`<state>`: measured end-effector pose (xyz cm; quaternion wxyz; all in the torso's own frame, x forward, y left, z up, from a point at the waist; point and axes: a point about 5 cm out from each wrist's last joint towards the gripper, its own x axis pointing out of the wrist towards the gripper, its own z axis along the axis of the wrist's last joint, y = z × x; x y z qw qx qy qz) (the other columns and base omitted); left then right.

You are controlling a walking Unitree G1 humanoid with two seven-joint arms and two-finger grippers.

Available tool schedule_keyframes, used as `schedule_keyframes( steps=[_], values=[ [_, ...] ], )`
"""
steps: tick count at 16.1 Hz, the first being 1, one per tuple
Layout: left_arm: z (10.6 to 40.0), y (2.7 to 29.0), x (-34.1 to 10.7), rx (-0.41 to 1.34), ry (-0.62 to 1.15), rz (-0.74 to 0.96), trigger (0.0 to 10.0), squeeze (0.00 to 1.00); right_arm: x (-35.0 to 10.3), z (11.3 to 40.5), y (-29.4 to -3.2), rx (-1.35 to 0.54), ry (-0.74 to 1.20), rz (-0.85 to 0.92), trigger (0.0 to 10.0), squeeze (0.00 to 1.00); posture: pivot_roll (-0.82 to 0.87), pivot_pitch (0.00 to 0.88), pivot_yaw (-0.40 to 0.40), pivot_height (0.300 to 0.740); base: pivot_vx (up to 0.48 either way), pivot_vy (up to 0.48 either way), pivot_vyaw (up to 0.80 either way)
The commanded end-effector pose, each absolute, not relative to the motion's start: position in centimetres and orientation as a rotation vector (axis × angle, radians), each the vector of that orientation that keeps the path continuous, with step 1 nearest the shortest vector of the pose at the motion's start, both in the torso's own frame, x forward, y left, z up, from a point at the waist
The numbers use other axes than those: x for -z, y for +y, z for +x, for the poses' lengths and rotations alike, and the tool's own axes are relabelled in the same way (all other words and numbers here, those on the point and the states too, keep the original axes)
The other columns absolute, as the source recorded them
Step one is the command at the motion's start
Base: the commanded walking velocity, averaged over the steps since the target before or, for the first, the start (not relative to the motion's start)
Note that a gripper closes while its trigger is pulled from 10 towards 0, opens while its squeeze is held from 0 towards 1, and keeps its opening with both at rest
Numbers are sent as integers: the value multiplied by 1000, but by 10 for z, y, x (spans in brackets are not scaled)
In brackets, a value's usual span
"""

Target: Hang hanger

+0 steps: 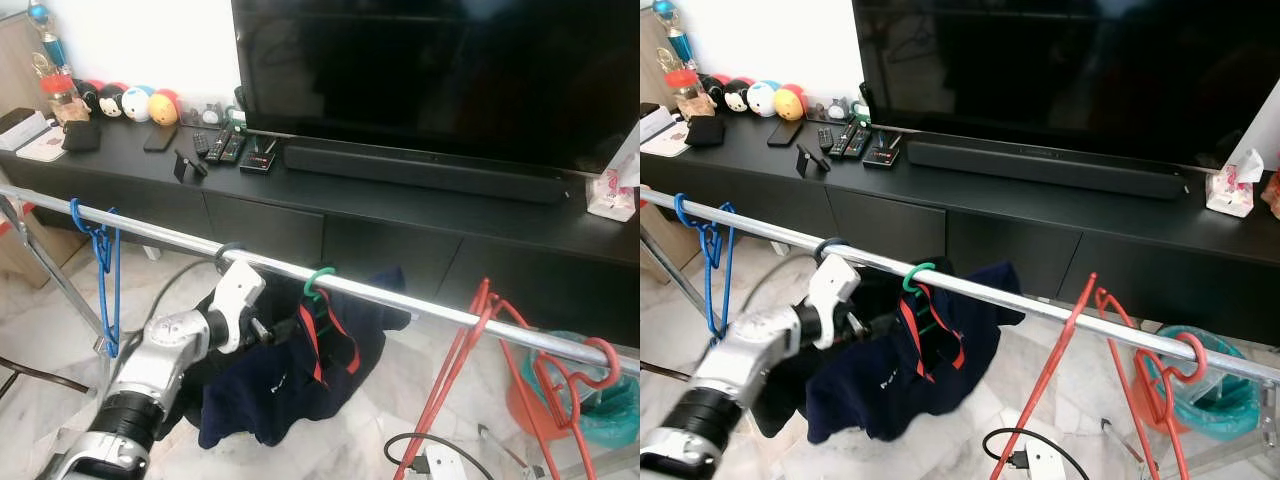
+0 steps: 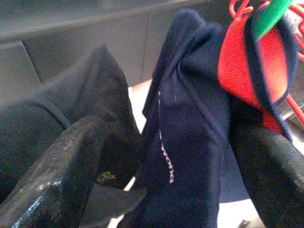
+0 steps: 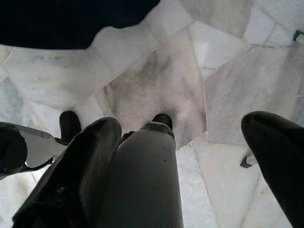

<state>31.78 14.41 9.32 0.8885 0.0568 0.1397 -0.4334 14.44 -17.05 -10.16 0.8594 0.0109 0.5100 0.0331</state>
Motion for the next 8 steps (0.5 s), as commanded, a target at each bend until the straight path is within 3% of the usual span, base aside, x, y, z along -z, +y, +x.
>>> schedule_keyframes(
  steps=[1,8],
  values=[
    [321,147,-95,879,279,112,10000,0,102,144,-172,-61,1070,30,10000,0,-138,0,-41,740,0,0,0],
    [329,135,-83,891,286,117,10000,0,102,143,-172,-66,1073,34,10000,0,-138,0,-44,740,0,0,0]
  ],
)
